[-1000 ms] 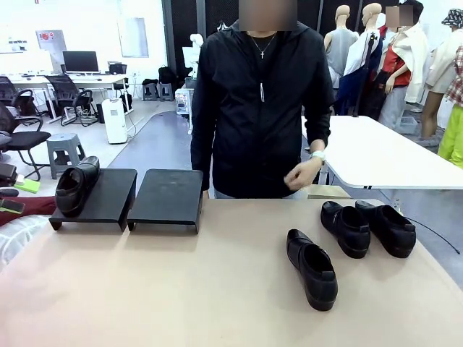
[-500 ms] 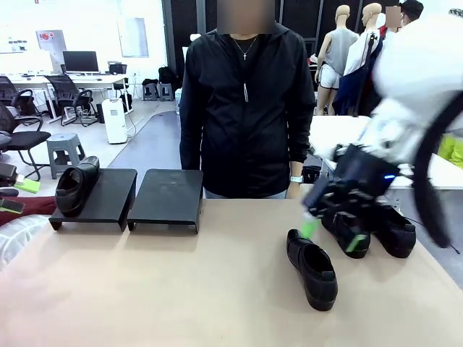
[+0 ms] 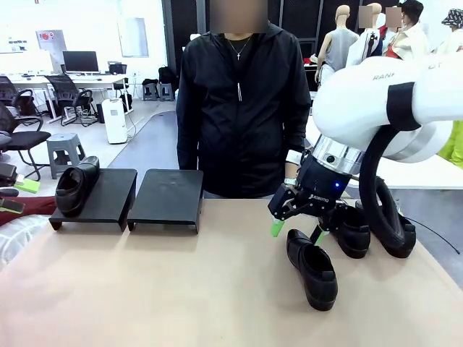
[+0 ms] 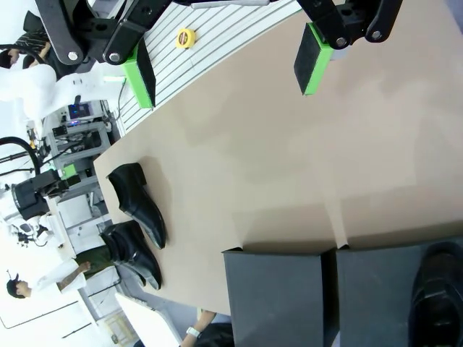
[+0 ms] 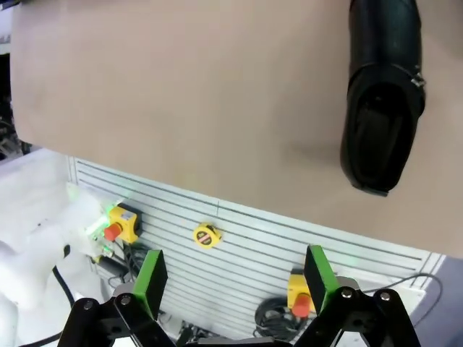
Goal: Organize the shoes by placing them on the stand.
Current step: Pick up one Shoe and place it in the middle of the table.
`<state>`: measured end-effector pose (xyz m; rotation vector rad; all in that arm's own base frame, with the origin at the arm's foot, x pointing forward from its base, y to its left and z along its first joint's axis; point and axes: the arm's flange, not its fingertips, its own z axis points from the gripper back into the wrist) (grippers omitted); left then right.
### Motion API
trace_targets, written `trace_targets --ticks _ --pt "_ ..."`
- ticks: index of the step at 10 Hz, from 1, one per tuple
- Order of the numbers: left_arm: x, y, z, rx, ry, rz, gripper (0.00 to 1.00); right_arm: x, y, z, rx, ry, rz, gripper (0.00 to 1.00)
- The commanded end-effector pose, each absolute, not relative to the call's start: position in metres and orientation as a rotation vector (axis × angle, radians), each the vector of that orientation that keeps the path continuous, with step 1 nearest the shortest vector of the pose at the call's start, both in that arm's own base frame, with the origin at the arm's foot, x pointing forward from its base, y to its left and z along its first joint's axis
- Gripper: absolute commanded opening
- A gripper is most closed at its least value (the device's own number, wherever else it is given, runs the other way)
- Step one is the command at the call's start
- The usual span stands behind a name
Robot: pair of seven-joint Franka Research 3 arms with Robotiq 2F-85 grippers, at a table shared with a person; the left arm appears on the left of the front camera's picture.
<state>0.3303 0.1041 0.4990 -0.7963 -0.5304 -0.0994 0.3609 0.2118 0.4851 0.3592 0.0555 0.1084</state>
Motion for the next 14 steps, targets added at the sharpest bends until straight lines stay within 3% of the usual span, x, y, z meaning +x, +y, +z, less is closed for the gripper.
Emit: trace_targets --ticks 1,3,8,13,14 --pt "0.33 0.107 0.498 -0.796 -0.533 -0.114 1.0 0.362 0.212 0.487 0.349 0.031 0.103 1.0" --pt "0.33 0.107 0.498 -0.796 -0.533 -0.114 1.0 0.394 0.204 0.452 0.217 -0.006 0.112 1.0" --pt "0.33 0.107 0.498 -0.796 -0.533 -0.114 1.0 0.424 0.189 0.381 0.179 0.015 0.083 1.0" --pt "0.33 0.107 0.498 -0.796 -0.533 -0.114 1.0 0.432 0.19 0.348 0.167 0.001 0.041 1.0" --pt "0.33 0.107 0.498 -0.796 -0.533 -0.114 1.0 0.432 0.192 0.347 0.19 -0.002 0.051 0.41"
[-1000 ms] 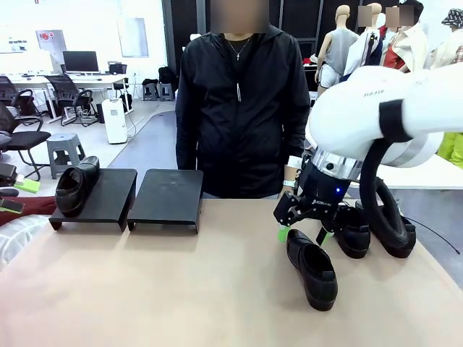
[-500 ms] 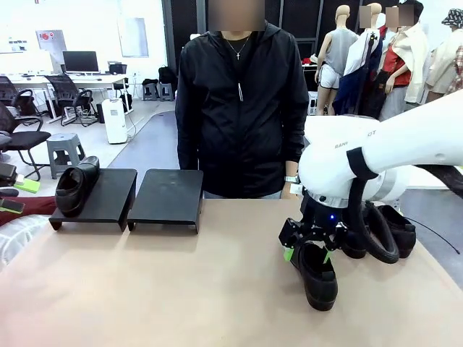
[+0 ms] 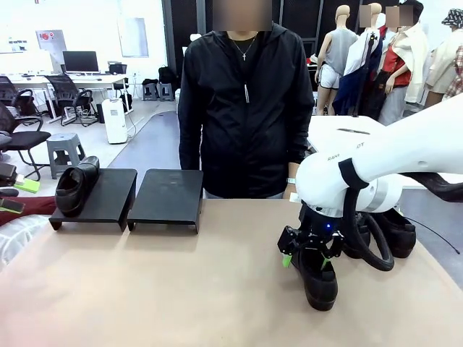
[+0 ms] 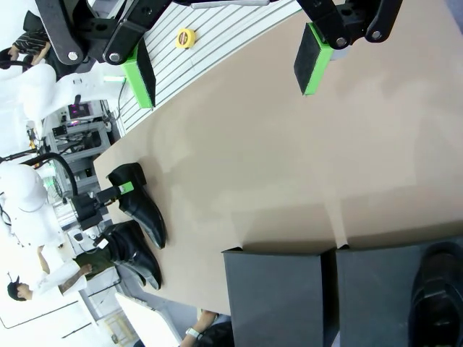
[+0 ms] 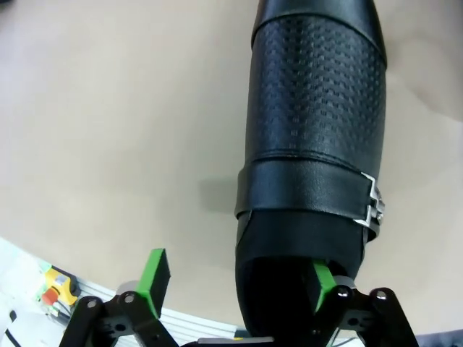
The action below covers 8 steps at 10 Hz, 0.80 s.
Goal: Organize the shoes by placing them on the stand.
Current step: Pick up one Shoe and place it in the middle of the table.
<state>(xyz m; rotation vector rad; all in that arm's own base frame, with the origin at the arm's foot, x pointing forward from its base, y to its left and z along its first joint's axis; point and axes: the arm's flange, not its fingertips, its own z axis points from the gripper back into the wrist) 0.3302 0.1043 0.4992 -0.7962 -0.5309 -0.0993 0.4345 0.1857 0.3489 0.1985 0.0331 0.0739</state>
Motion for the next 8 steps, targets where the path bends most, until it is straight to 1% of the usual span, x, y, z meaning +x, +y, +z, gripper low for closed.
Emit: trace_targets --ticks 1,8 --pt "0.3296 0.1065 0.4978 -0.796 -0.533 -0.114 1.0 0.4325 0.1924 0.3481 0.192 -0.01 0.046 0.0" --pt "0.3296 0.1065 0.4978 -0.796 -0.533 -0.114 1.0 0.4339 0.1925 0.3477 0.161 -0.073 0.029 0.0"
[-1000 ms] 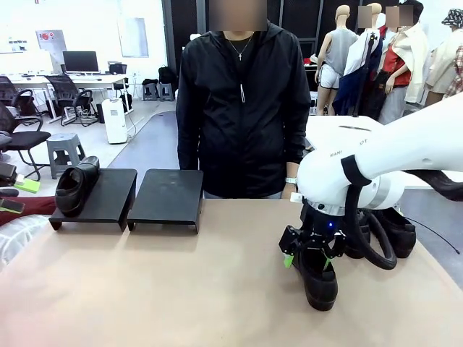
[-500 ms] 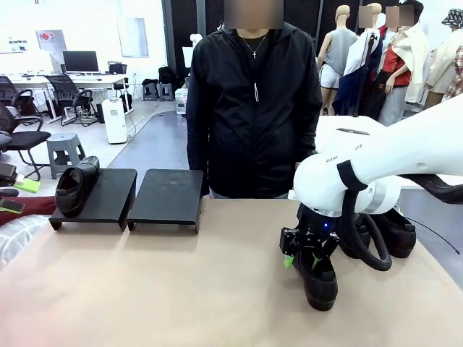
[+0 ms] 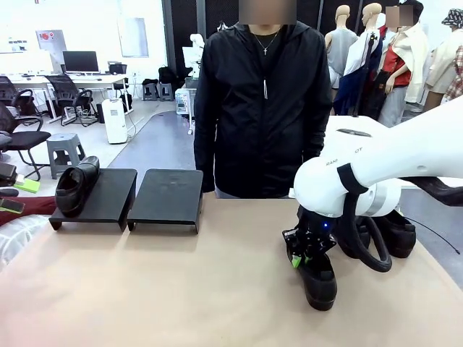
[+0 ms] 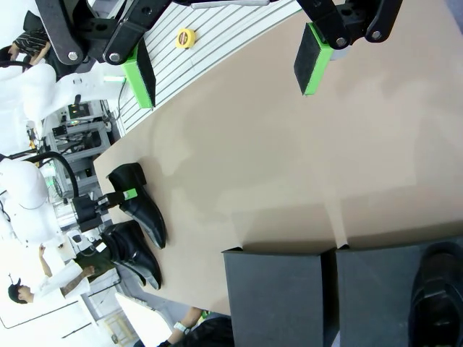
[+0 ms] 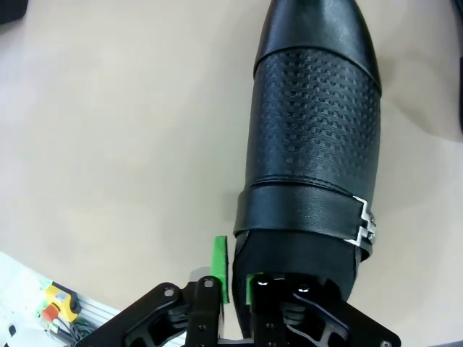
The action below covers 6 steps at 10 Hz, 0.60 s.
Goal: Organize the shoes by placing them on the stand.
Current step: Pick up one Shoe and place it in the middle of the table.
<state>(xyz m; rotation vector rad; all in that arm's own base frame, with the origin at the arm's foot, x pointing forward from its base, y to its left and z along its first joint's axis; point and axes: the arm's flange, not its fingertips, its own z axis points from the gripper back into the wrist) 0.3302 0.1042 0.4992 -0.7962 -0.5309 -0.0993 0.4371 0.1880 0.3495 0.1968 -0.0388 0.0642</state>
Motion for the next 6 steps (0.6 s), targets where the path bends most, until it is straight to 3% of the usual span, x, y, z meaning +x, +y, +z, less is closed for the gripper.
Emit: trace_targets --ticks 1,4,6 --pt "0.33 0.107 0.498 -0.796 -0.533 -0.114 1.0 0.433 0.191 0.348 0.159 -0.079 0.021 0.0" --pt "0.33 0.107 0.498 -0.796 -0.533 -0.114 1.0 0.419 0.178 0.383 0.184 -0.154 -0.002 0.0" --pt "0.33 0.107 0.498 -0.796 -0.533 -0.114 1.0 0.373 0.174 0.446 0.225 -0.156 -0.049 0.0"
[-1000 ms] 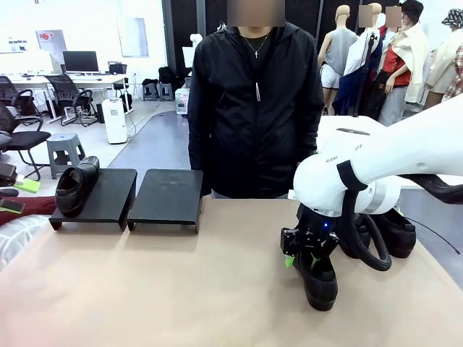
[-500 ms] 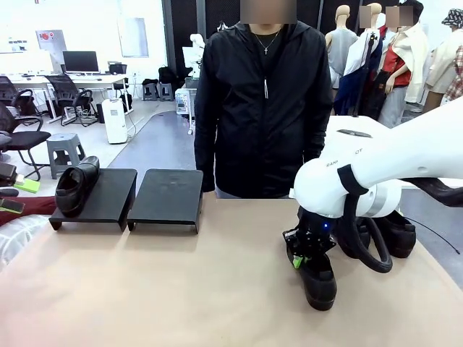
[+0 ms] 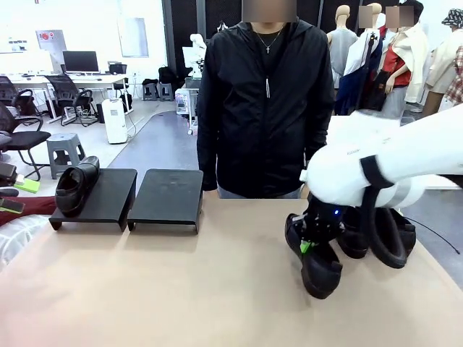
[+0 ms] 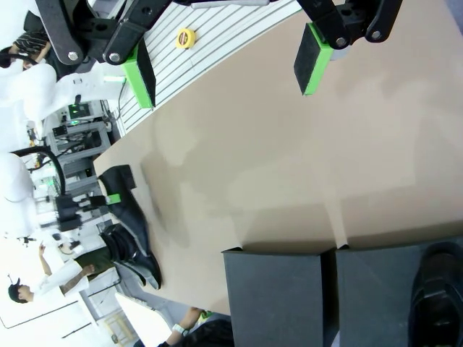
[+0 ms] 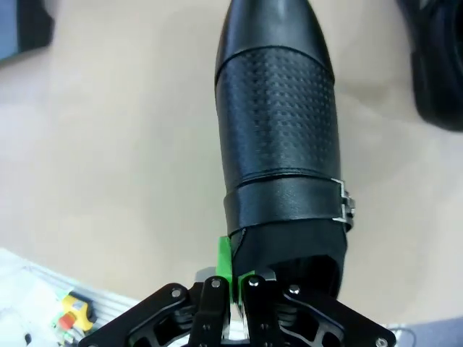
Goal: Organize the shoes by placing them on the stand.
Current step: Pick up one Shoe and place it in the middle of the table.
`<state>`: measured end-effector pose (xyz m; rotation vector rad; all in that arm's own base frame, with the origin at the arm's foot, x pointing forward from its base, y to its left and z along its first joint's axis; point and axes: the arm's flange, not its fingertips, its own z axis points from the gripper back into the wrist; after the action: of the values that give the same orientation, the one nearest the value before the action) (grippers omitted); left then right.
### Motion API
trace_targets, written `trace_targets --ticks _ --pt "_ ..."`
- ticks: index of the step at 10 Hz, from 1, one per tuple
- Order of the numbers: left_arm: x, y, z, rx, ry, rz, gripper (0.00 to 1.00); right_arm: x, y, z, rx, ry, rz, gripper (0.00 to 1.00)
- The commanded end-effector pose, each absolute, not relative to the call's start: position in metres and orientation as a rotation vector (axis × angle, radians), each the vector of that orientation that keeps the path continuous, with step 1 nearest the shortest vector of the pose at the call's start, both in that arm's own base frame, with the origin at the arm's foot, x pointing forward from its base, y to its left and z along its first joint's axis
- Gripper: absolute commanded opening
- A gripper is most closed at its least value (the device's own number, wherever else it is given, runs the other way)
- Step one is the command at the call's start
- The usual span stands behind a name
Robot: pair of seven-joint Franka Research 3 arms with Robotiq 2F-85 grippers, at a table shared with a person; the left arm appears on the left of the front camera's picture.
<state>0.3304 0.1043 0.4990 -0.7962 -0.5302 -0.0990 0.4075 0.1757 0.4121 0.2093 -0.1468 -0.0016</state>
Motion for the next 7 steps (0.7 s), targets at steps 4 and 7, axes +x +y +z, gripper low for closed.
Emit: trace_targets --ticks 4,7 --pt "0.33 0.107 0.498 -0.796 -0.533 -0.114 1.0 0.357 0.177 0.465 0.256 -0.177 -0.001 0.0" --pt "0.33 0.107 0.498 -0.796 -0.533 -0.114 1.0 0.336 0.172 0.473 0.287 -0.171 -0.009 0.0"
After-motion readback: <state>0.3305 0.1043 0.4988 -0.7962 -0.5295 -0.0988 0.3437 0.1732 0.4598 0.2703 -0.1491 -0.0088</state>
